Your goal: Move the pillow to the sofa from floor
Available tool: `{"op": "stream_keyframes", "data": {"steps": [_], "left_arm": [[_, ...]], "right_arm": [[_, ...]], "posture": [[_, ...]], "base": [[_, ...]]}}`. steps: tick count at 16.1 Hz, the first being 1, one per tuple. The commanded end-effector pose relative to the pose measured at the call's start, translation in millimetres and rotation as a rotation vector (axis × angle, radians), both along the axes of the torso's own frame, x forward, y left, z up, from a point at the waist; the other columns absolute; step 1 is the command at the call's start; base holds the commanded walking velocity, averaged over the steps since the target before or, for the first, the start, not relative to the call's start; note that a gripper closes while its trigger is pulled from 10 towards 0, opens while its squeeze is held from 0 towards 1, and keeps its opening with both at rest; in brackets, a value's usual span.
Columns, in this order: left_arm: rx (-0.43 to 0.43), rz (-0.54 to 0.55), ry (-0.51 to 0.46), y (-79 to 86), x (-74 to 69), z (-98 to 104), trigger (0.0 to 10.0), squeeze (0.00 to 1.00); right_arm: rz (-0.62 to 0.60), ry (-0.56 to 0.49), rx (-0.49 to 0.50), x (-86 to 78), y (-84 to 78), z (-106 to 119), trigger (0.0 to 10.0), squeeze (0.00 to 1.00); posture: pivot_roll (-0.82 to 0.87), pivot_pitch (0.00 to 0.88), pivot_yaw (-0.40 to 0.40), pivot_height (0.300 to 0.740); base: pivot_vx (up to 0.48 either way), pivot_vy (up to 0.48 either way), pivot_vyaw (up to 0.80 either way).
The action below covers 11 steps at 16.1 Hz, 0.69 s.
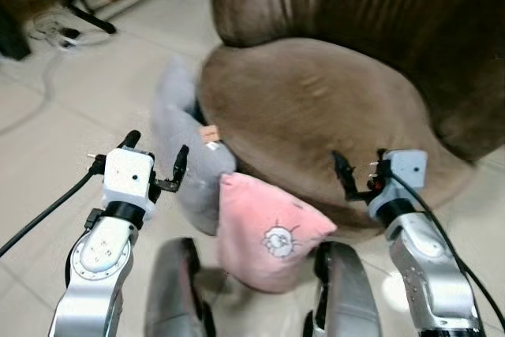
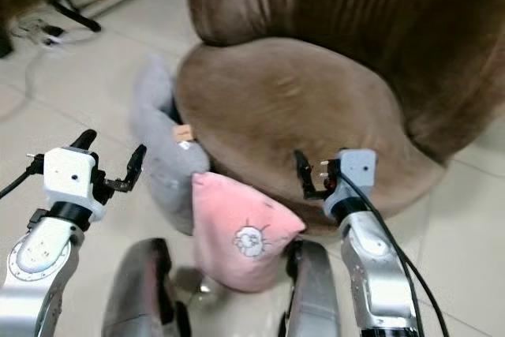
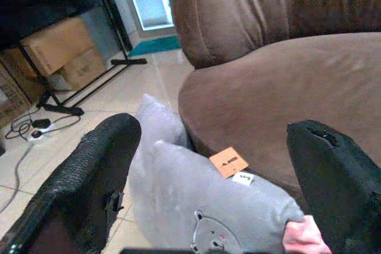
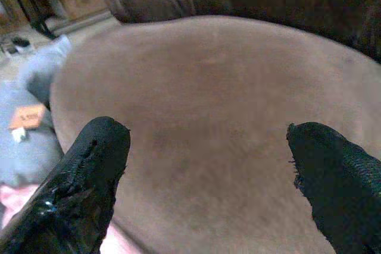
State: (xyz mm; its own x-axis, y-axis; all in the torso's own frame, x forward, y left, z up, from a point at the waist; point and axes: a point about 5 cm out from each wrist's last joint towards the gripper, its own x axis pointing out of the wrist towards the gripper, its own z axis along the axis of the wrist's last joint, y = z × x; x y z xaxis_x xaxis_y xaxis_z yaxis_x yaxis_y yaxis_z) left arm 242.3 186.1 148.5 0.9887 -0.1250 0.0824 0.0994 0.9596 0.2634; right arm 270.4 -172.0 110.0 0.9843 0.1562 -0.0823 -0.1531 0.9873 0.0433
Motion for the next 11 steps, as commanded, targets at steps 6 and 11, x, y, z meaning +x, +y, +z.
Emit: {"op": "stream_keyframes", "data": {"steps": [6,11], "left_arm": [[0.032,-0.168,0.142,7.6,-1.2,-13,10.0,0.0],[0.07,-0.343,0.276,11.6,-9.3,-20,10.0,0.0]], "right_arm": [[0.383,0.219,-0.109,24.3,18.3,-35,10.0,1.0],[0.449,0.422,-0.259,41.9,28.8,-74,10.0,1.0]], "posture": [[0.03,0.141,0.041,0.505],[0.07,0.185,0.043,0.505]], "base": [[0.0,0.0,0.0],[0.0,0.0,0.0]]}}
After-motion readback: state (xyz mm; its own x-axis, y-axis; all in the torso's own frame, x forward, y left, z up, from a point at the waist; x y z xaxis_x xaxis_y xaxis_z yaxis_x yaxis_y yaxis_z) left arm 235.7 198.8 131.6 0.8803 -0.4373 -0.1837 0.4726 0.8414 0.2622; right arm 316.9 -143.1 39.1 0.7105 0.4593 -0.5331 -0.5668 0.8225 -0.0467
